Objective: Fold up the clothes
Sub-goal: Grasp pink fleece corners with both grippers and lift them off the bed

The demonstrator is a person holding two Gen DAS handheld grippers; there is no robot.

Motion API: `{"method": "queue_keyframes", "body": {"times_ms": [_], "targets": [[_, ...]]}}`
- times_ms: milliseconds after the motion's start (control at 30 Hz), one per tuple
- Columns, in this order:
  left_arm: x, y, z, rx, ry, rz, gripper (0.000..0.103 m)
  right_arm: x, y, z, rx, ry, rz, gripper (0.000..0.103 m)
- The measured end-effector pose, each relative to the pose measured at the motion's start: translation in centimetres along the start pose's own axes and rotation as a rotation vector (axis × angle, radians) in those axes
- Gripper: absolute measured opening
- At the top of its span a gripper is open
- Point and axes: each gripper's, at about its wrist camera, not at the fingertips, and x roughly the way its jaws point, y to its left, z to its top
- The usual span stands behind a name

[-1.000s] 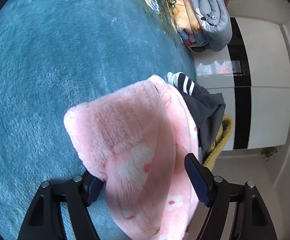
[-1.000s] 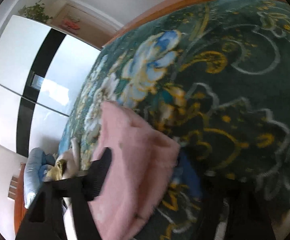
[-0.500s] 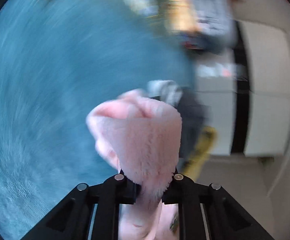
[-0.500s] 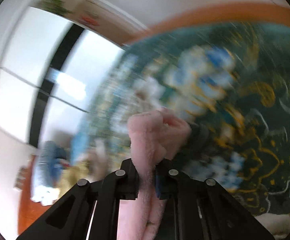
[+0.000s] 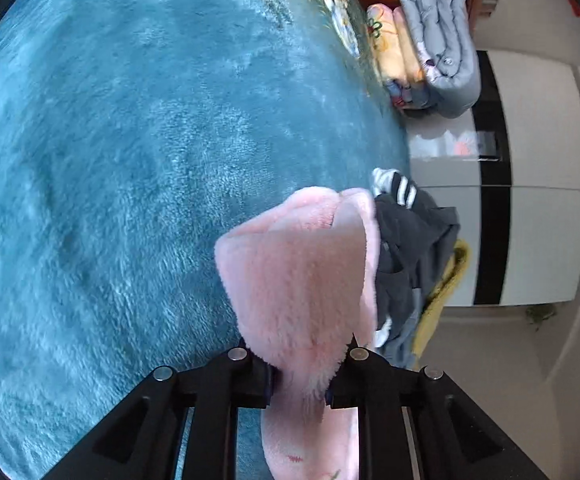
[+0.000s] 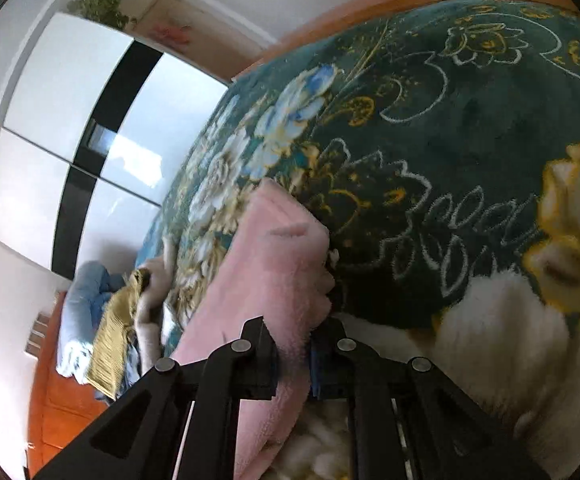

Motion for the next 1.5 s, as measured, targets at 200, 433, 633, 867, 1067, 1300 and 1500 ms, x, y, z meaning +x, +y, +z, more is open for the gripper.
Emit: {"method": "queue_keyframes", "body": {"times_ms": [200,433,633,867,1067,1300,1500], "targets": [[-0.6,-2.0,-0.5,0.099,-0.021,0.021,0.019,-3.2,12.6,-1.6,-0.301,-0.093,-0.061,0.012],[-1.0,-2.1,-1.0,0.097,-0.034,0.005,0.019,-4.9,29.8,-12.0,-0.746,-0.101,0.091,0.012],[-0.8,-2.1,-1.1,0.079,-0.030,-0.029,0.019,1.4,35.7,-28.2,-1.067,0.117,0.174,0.012],[-1.4,-0.9,-0.9,0.068,-0.016,-0.051,0.019,9.9,31.9,-39.0,-1.132,0.392,0.085,0.012],[-1.4,-0.8,-1.0,0.085,-0.020,-0.038,0.019,7.7,33.6,-40.8,-1.196,0.362,0.132,0.012],[-1.5,-0.8,-1.2,0.092,-0.025,0.007,0.019,6.6,31.8,-40.6,-1.182,0.408,0.209,0.026],[-0.4,0.7,-1.4,0.003,-0.017,0.038,0.022,5.7,29.9,-39.8,-1.159,0.442,0.270,0.040]]}}
